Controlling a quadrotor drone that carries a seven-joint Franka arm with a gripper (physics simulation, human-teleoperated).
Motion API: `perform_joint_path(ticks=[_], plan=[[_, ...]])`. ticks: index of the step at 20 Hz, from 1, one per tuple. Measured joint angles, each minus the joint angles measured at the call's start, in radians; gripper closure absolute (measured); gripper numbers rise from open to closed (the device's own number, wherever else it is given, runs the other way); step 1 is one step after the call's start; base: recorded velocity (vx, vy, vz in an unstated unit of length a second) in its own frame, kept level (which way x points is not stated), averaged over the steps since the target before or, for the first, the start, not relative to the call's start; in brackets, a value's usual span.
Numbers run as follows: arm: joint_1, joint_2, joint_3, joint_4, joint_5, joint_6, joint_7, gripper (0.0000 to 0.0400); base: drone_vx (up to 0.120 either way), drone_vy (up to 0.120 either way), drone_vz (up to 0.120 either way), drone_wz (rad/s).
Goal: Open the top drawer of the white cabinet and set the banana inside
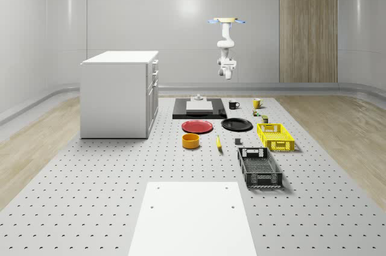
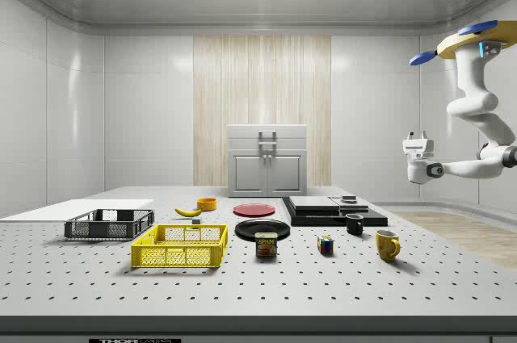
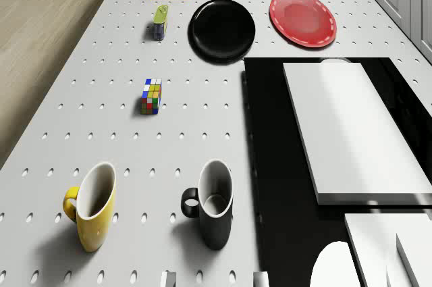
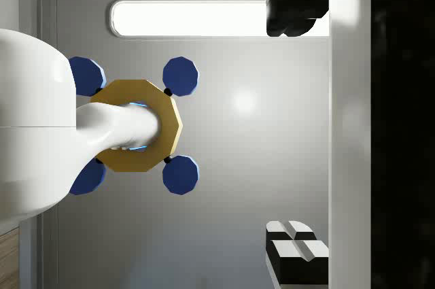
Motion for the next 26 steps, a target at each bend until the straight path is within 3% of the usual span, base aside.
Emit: perform_joint_path(ticks=[5, 8, 12, 18, 26], plan=[[-0.001, 0.019, -0.006, 0.106, 0.012, -0.084, -0.002, 0.0000, 0.000, 0.000, 0.000, 0.000], [0.050, 0.038, -0.224, 0.133, 0.328, -0.128, -0.067, 0.0000, 0.093, -0.107, 0.013, 0.000], [0.133, 0.043, -0.463, 0.076, 0.675, -0.161, -0.122, 0.0000, 0.120, -0.120, 0.120, 0.000], [0.230, 0.019, -0.631, -0.014, 0.920, -0.159, -0.151, 0.0000, 0.120, -0.120, 0.120, 0.000], [0.312, -0.024, -0.714, -0.065, 1.001, -0.123, -0.152, 0.0000, 0.120, -0.120, 0.120, 0.000]])
